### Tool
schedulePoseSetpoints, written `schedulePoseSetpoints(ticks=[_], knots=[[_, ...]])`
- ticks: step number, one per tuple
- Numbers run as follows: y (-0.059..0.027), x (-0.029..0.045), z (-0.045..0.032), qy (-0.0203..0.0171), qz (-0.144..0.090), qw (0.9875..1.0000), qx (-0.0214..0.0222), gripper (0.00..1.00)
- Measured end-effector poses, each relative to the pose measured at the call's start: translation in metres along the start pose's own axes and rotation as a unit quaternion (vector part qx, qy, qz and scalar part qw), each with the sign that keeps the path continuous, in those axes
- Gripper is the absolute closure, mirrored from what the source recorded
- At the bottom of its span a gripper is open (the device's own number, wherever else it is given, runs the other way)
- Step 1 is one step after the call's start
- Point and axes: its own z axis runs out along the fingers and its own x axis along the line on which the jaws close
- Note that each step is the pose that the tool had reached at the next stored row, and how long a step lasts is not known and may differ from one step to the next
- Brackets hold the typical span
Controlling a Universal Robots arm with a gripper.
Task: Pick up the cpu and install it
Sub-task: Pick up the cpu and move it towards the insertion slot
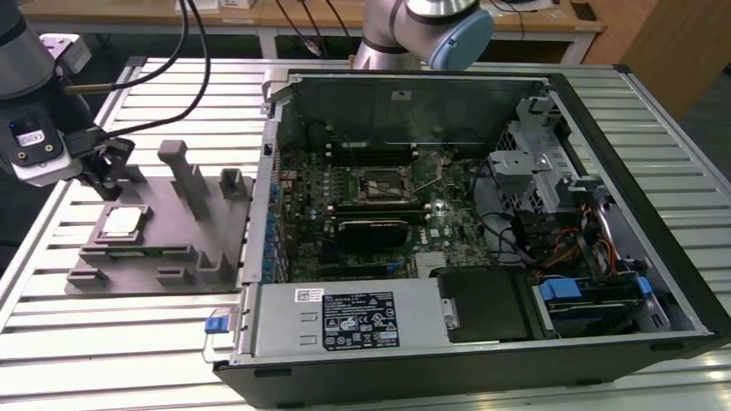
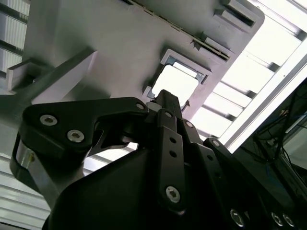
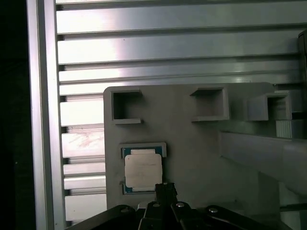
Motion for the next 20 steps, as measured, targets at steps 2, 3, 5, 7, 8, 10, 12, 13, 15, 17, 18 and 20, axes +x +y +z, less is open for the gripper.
schedulePoseSetpoints(ticks=[2,3,5,7,8,10,12,13,15,17,18,20], knots=[[-0.0006,0.0005,0.0029,0.0000,0.000,1.0000,0.0000,0.89],[-0.0009,0.0008,0.0044,0.0000,0.000,1.0000,0.0000,0.89],[-0.0013,0.0016,0.0079,0.0000,0.000,1.0000,0.0000,0.89],[-0.0016,0.0031,0.0109,0.0001,-0.001,1.0000,0.0000,0.89],[-0.0017,0.0042,0.0123,0.0001,-0.001,1.0000,-0.0001,0.89],[-0.0020,0.0070,0.0148,0.0001,-0.002,1.0000,-0.0001,0.89],[-0.0023,0.0097,0.0173,0.0001,-0.002,1.0000,-0.0002,0.89],[-0.0024,0.0108,0.0186,0.0001,-0.003,1.0000,-0.0003,0.89],[-0.0027,0.0127,0.0219,0.0002,-0.005,1.0000,-0.0011,0.89],[-0.0030,0.0136,0.0254,0.0005,-0.010,0.9999,-0.0024,0.89],[-0.0030,0.0139,0.0271,0.0007,-0.013,0.9999,-0.0027,0.89],[-0.0029,0.0146,0.0307,0.0008,-0.016,0.9999,-0.0028,0.89]])
